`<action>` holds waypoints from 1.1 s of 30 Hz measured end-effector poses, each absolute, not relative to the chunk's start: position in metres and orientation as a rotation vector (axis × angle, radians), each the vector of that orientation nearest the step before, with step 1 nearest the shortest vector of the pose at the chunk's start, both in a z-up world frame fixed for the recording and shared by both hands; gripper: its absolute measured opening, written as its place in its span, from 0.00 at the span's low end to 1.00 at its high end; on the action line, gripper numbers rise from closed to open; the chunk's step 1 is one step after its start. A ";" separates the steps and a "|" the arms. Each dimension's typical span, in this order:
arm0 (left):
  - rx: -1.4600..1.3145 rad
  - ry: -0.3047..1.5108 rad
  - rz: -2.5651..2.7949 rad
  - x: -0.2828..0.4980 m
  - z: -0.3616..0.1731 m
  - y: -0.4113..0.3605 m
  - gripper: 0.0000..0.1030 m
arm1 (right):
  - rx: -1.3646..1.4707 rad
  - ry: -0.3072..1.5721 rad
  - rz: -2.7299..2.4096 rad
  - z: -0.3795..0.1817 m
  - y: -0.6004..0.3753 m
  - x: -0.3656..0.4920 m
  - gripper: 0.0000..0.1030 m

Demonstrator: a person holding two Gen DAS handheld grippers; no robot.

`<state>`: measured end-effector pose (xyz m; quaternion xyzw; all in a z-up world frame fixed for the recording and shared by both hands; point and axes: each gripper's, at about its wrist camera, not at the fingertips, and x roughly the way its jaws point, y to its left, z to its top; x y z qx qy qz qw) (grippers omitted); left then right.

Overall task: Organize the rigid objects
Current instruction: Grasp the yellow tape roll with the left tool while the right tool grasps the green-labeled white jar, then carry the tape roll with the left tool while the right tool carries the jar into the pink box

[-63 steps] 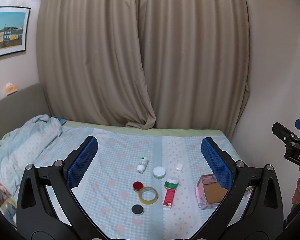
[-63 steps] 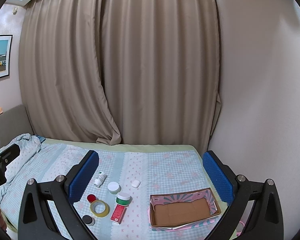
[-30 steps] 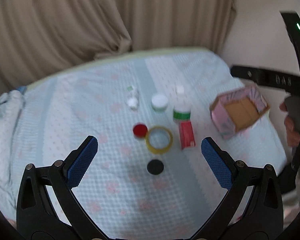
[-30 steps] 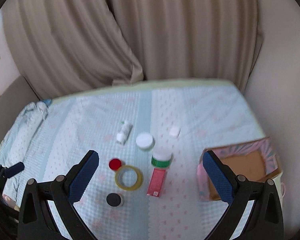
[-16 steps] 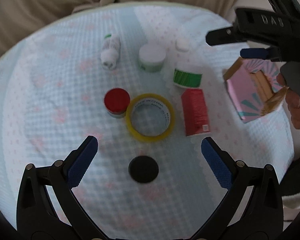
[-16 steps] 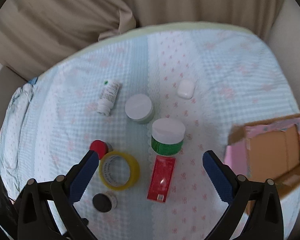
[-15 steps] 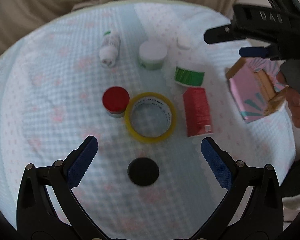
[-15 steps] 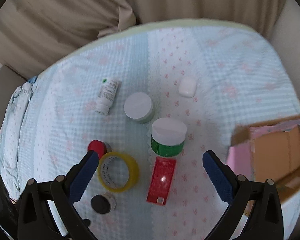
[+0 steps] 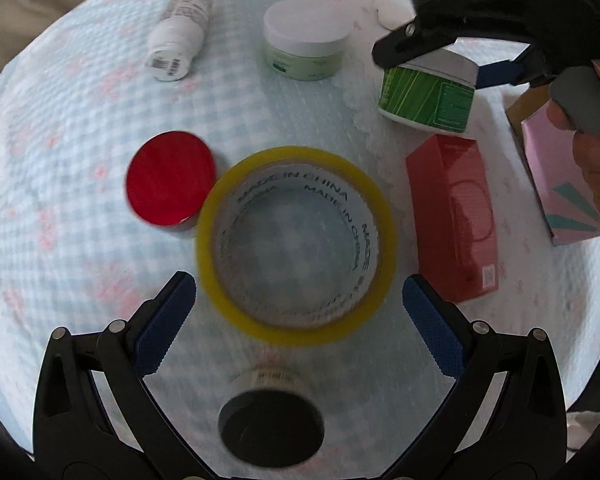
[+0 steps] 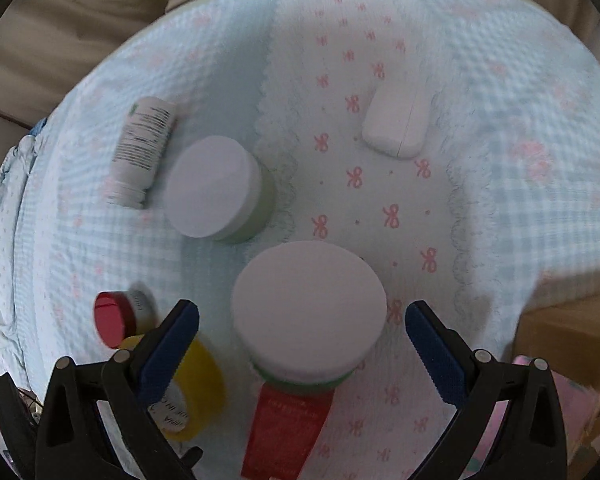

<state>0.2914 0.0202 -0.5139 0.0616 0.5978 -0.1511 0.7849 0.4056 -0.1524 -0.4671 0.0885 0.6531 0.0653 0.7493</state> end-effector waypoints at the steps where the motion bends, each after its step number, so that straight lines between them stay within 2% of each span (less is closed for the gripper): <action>1: 0.134 1.290 -0.321 0.294 -0.516 0.018 0.99 | 0.197 1.438 0.149 -0.472 -0.154 0.407 0.92; 3: 0.141 1.296 -0.299 0.300 -0.522 0.014 0.99 | 0.202 1.458 0.154 -0.481 -0.155 0.409 0.88; 5: 0.145 1.300 -0.285 0.305 -0.529 0.010 0.97 | 0.216 1.471 0.161 -0.487 -0.157 0.410 0.79; 6: 0.156 1.298 -0.272 0.307 -0.531 0.009 0.94 | 0.228 1.478 0.170 -0.490 -0.158 0.410 0.69; 7: 0.163 1.297 -0.270 0.308 -0.533 0.008 0.94 | 0.235 1.481 0.174 -0.491 -0.159 0.410 0.65; 20: 0.145 1.244 -0.282 0.301 -0.523 0.018 0.93 | 0.196 1.451 0.158 -0.483 -0.152 0.409 0.65; 27: 0.135 1.166 -0.281 0.279 -0.472 0.032 0.93 | 0.166 1.388 0.153 -0.442 -0.147 0.389 0.65; 33: 0.135 1.062 -0.326 0.268 -0.391 0.049 0.93 | 0.184 1.311 0.142 -0.378 -0.139 0.362 0.64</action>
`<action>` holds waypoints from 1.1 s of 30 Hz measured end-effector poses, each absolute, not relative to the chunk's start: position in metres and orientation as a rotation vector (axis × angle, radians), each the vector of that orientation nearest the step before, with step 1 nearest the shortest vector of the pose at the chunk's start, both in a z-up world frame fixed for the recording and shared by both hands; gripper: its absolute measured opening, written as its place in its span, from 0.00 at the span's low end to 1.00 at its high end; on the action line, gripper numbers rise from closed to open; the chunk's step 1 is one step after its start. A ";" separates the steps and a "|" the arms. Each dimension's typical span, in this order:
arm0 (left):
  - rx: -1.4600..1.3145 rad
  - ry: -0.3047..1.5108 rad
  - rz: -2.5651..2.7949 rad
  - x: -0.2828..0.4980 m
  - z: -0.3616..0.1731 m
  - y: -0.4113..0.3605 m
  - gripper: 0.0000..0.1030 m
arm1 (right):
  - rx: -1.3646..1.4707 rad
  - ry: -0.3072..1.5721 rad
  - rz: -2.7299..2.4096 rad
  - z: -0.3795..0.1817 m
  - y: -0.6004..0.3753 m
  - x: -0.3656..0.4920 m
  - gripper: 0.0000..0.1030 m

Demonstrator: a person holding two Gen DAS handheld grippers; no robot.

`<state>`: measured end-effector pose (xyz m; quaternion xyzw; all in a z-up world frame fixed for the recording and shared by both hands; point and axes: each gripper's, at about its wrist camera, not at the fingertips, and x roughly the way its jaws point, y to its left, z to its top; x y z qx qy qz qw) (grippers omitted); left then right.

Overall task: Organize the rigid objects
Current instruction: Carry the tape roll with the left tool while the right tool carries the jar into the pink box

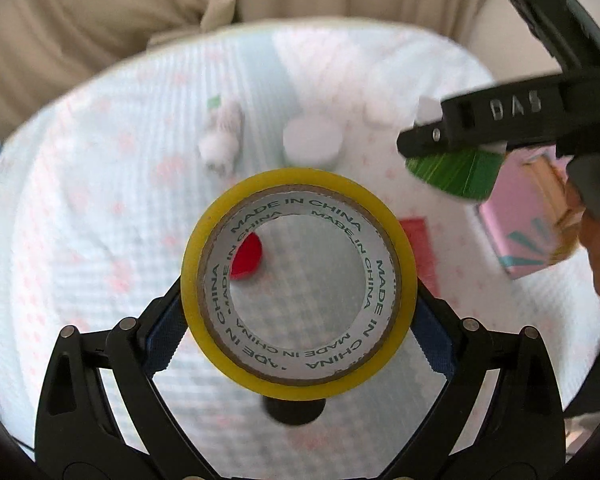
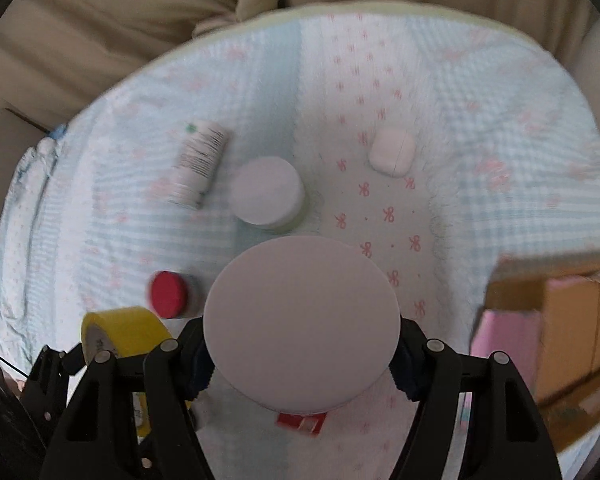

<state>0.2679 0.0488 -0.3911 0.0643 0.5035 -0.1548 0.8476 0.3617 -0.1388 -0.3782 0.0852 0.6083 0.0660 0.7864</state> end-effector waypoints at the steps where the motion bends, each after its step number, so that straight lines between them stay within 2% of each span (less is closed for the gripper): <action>1: 0.147 1.044 -0.338 0.265 -0.371 0.052 0.93 | 0.188 1.298 0.144 -0.365 -0.137 0.356 0.64; 11: 0.148 0.882 -0.386 0.229 -0.225 0.041 0.93 | 0.193 1.155 0.128 -0.222 -0.148 0.304 0.64; 17: 0.136 0.825 -0.407 0.210 -0.178 -0.001 0.93 | 0.172 1.094 0.122 -0.166 -0.184 0.277 0.64; 26: 0.112 0.807 -0.420 0.206 -0.146 -0.121 0.93 | 0.149 1.058 0.142 -0.125 -0.290 0.243 0.64; 33: 0.088 0.866 -0.429 0.214 -0.159 -0.210 0.93 | 0.097 1.081 0.139 -0.131 -0.386 0.234 0.64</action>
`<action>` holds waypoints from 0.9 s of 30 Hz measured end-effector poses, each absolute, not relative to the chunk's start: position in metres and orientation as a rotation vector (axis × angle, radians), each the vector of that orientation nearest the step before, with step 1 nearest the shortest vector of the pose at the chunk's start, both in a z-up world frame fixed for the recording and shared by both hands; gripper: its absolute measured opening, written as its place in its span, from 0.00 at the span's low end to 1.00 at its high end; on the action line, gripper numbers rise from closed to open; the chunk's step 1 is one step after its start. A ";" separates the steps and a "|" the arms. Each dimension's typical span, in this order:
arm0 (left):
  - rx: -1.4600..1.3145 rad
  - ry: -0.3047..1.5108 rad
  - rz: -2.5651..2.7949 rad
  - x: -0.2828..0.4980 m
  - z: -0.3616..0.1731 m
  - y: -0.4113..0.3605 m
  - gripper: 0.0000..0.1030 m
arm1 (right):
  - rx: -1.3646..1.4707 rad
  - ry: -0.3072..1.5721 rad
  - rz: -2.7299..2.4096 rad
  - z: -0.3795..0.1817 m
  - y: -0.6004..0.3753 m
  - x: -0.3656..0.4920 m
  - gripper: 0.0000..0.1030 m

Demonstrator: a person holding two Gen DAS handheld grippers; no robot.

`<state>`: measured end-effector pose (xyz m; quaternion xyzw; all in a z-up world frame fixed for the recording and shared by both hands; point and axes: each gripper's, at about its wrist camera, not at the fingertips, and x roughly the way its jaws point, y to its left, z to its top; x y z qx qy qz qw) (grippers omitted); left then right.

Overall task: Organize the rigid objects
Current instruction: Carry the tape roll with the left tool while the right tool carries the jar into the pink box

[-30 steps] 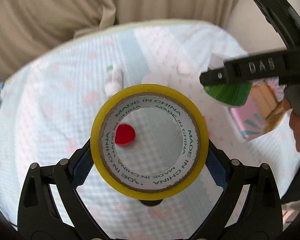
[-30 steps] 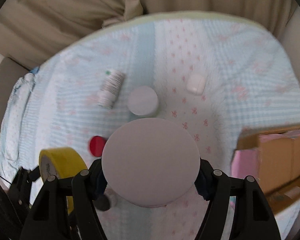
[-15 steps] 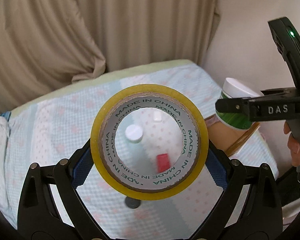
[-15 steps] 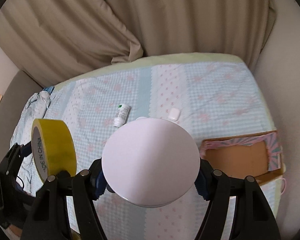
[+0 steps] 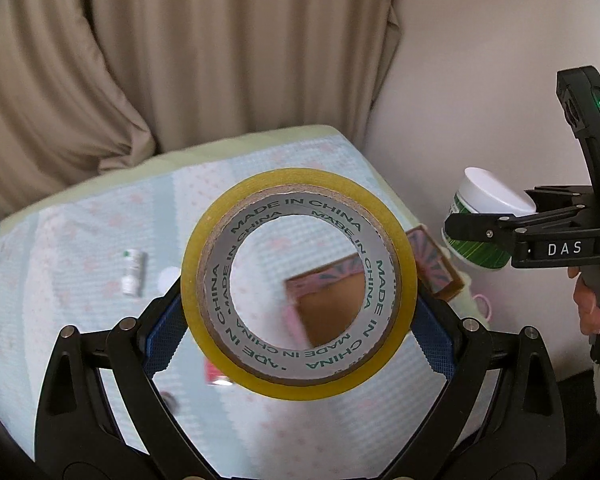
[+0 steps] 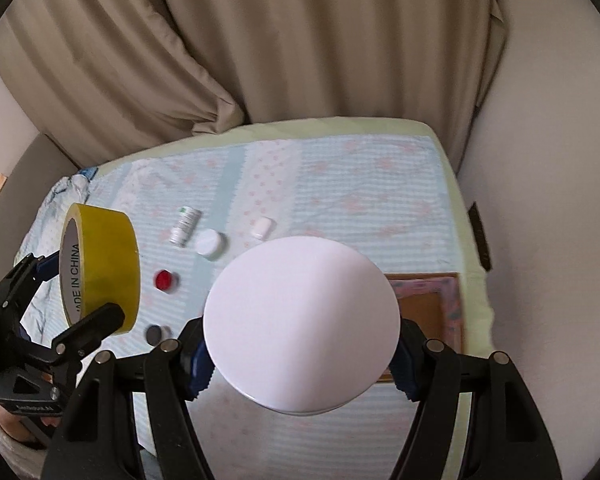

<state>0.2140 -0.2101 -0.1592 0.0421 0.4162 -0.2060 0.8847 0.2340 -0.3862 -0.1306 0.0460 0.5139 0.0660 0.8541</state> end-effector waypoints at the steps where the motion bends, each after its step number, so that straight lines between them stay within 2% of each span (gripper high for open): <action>1: 0.080 0.879 -0.429 0.216 -0.163 -0.220 0.93 | 0.088 1.087 0.138 -0.133 -0.398 0.235 0.64; 7: 0.085 0.973 -0.414 0.235 -0.202 -0.274 0.93 | 0.052 1.130 0.141 -0.164 -0.451 0.245 0.64; 15: 0.101 1.174 -0.411 0.279 -0.292 -0.324 0.93 | 0.056 1.237 0.175 -0.238 -0.485 0.273 0.64; 27: 0.139 1.472 -0.399 0.328 -0.423 -0.370 0.93 | -0.272 1.392 0.320 -0.373 -0.477 0.284 0.64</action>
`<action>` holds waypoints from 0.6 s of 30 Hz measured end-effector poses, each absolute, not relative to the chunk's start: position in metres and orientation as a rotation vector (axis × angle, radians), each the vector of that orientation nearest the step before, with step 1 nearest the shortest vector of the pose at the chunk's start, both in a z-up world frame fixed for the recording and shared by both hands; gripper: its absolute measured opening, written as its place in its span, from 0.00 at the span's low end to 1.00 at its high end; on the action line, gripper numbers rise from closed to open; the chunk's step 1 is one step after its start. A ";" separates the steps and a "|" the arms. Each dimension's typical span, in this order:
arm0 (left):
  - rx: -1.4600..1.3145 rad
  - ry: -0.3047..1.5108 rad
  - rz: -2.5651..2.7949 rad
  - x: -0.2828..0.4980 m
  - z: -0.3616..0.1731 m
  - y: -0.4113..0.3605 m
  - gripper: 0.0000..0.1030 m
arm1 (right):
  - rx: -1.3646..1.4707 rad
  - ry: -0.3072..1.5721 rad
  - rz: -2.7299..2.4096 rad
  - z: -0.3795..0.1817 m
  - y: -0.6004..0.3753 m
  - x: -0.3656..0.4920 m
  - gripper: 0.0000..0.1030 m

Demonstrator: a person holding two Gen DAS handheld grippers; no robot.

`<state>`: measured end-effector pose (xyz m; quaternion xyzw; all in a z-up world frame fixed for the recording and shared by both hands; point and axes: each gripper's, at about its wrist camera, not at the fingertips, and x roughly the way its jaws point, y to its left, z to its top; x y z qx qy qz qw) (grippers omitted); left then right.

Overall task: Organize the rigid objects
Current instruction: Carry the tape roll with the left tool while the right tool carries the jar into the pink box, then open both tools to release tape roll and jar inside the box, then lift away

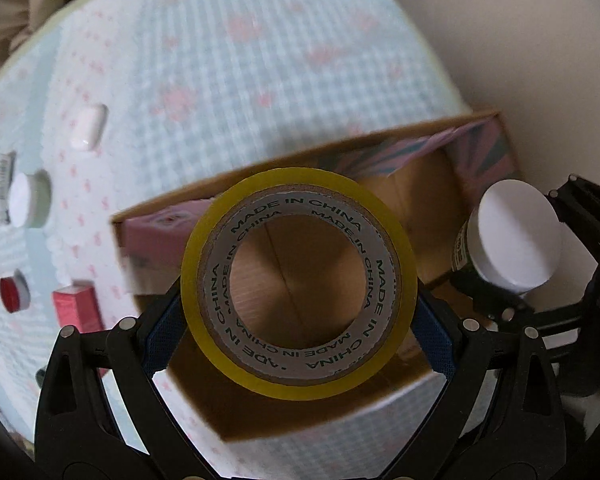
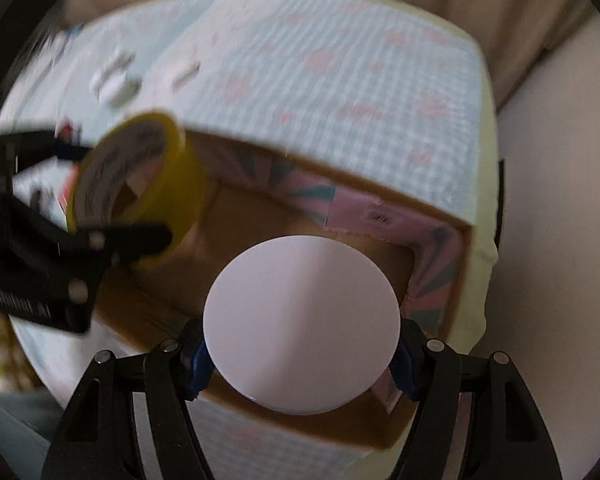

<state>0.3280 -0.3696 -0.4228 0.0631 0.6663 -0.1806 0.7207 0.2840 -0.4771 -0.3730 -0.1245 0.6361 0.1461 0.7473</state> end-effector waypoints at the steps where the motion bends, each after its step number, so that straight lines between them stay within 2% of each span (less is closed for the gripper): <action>1: 0.149 1.486 -0.401 0.329 -0.429 -0.372 0.93 | -0.332 1.382 0.334 -0.381 -0.474 0.280 0.64; 6: 0.210 1.517 -0.395 0.331 -0.461 -0.375 0.93 | -0.557 1.316 0.464 -0.413 -0.460 0.265 0.64; 13: 0.253 1.492 -0.406 0.325 -0.474 -0.379 0.93 | -0.504 1.316 0.477 -0.428 -0.466 0.275 0.64; 17: 0.223 1.459 -0.434 0.325 -0.461 -0.381 0.94 | -0.469 1.301 0.469 -0.425 -0.471 0.283 0.65; 18: 0.227 1.456 -0.429 0.324 -0.457 -0.380 1.00 | -0.461 1.296 0.459 -0.422 -0.474 0.287 0.82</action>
